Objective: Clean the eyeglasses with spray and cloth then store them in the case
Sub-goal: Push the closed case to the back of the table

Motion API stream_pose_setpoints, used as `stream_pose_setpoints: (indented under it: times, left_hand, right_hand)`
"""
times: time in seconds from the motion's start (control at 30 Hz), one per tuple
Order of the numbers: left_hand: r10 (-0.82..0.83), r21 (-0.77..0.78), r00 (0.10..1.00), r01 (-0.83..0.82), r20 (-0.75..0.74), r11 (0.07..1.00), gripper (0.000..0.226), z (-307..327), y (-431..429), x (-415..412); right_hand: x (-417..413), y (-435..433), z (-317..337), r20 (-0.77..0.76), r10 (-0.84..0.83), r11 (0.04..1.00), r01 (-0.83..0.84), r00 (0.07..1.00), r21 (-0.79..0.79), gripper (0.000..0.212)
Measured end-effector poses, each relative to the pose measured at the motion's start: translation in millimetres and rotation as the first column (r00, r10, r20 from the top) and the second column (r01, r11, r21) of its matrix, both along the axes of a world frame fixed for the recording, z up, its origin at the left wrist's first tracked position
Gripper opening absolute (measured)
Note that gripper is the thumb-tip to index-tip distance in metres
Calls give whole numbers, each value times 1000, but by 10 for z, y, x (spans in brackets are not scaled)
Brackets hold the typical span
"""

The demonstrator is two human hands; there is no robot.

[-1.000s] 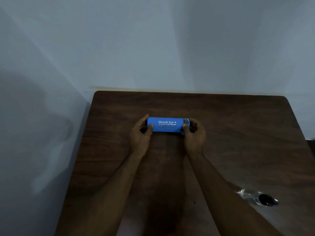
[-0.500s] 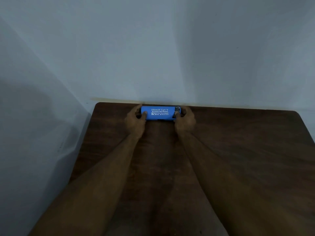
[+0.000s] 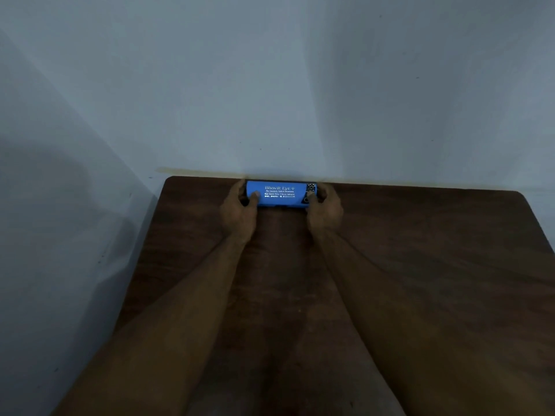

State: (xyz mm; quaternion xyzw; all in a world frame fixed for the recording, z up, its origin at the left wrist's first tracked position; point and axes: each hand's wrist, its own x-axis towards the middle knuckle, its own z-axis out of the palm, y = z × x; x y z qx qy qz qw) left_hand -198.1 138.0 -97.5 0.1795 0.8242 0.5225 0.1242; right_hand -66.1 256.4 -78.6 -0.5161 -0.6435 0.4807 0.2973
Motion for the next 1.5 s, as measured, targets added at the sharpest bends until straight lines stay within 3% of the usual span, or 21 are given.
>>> stream_pose_setpoints:
  times: [0.17, 0.37, 0.53, 0.7, 0.83, 0.97, 1.37, 1.5]
  left_hand:
    - [38, 33, 999, -38, -1, 999, 65, 29, -106, 133]
    - [-27, 23, 992, 30, -122, 999, 65, 124, -441, 631]
    - [-241, -154, 940, 207, -243, 966, 62, 131, -764, 1320]
    - [-477, -375, 810, 348, -342, 859, 66, 101, -986, 1869]
    - [-571, -546, 728, 322, -380, 774, 72, 52, -1058, 2213]
    - [-628, -613, 665, 314, -403, 725, 69, -49, -1111, 2611]
    - [-657, -731, 636, 205, -406, 650, 79, -287, -1045, 2711]
    - [-649, -724, 632, 195, -423, 662, 78, -325, -1032, 2700]
  right_hand:
    - [79, -63, 12, -35, -2, 1000, 2, 999, -22, 30]
    - [336, -320, 51, -14, 67, 998, -67, 998, 14, 52]
    - [795, -705, 56, 90, 181, 976, -190, 979, 109, 58]
    - [1369, -1073, 53, 167, 224, 949, -255, 960, 188, 54]
    - [1848, -1316, 81, 256, 206, 925, -273, 944, 262, 52]
    - [2354, -1574, 122, 363, 191, 917, -298, 912, 265, 51]
    - [3259, -1947, 96, 561, 149, 887, -360, 815, 288, 45]
    - [3482, -2027, 74, 537, 60, 925, -248, 842, 287, 26]
